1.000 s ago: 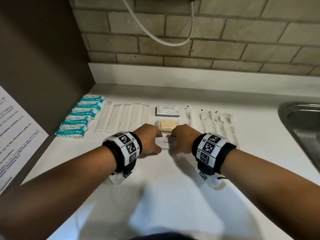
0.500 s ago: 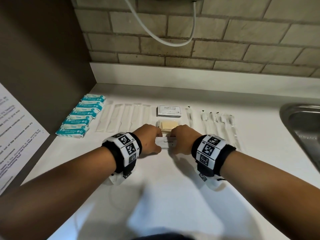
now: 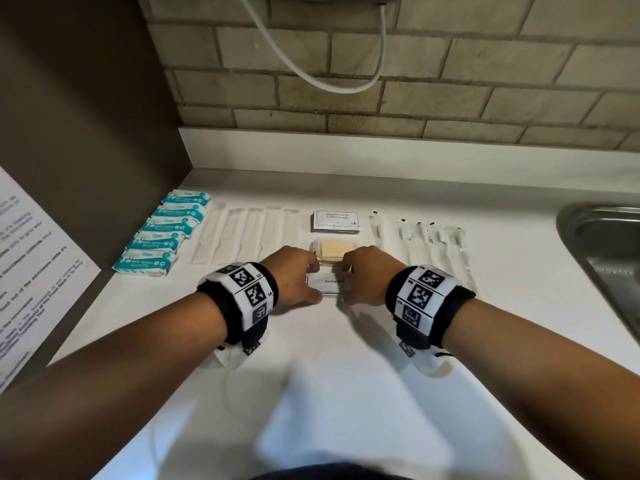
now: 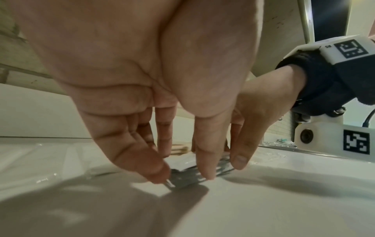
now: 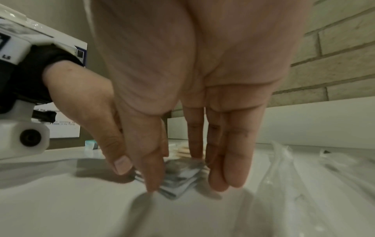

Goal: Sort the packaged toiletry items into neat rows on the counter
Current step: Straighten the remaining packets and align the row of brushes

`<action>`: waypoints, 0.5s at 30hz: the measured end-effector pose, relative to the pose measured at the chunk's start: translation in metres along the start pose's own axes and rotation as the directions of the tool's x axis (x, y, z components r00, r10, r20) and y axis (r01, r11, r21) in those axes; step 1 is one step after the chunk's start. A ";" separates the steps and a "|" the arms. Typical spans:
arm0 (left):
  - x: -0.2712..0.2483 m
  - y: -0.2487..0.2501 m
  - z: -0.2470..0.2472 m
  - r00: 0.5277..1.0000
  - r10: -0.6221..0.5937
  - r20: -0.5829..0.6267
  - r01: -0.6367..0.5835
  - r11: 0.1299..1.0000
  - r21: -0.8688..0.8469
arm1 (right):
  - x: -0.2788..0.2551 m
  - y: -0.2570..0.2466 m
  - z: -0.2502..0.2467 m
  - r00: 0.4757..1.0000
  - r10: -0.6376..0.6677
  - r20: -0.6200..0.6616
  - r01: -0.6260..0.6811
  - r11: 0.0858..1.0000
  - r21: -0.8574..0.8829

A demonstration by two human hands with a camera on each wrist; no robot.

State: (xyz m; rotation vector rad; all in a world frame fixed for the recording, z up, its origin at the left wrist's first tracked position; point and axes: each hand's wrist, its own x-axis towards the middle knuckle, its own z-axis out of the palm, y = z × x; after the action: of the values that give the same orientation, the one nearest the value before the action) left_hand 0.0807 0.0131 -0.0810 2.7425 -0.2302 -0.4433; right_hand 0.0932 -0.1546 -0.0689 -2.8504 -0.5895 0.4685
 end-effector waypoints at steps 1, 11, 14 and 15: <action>-0.002 0.000 -0.002 1.000 0.002 -0.005 -0.002 1.000 0.007 | -0.003 0.002 -0.003 1.000 0.005 -0.013 -0.005 1.000 0.000; -0.001 0.066 -0.028 0.974 0.129 -0.186 -0.135 0.991 -0.020 | -0.039 0.071 -0.048 0.969 0.167 -0.181 -0.155 0.985 0.082; 0.009 0.106 -0.019 0.949 0.249 -0.193 -0.245 0.968 0.047 | -0.051 0.109 -0.052 0.950 0.266 -0.166 -0.257 0.964 0.070; 0.013 0.118 -0.015 0.942 0.280 -0.186 -0.271 0.960 0.074 | -0.054 0.121 -0.051 0.944 0.295 -0.147 -0.289 0.956 0.060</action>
State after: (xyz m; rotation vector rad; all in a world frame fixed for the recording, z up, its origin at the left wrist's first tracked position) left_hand 0.0860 -0.0938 -0.0284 2.7175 -0.5707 -0.0925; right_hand 0.1059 -0.2926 -0.0375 -2.9130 -0.1278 0.2935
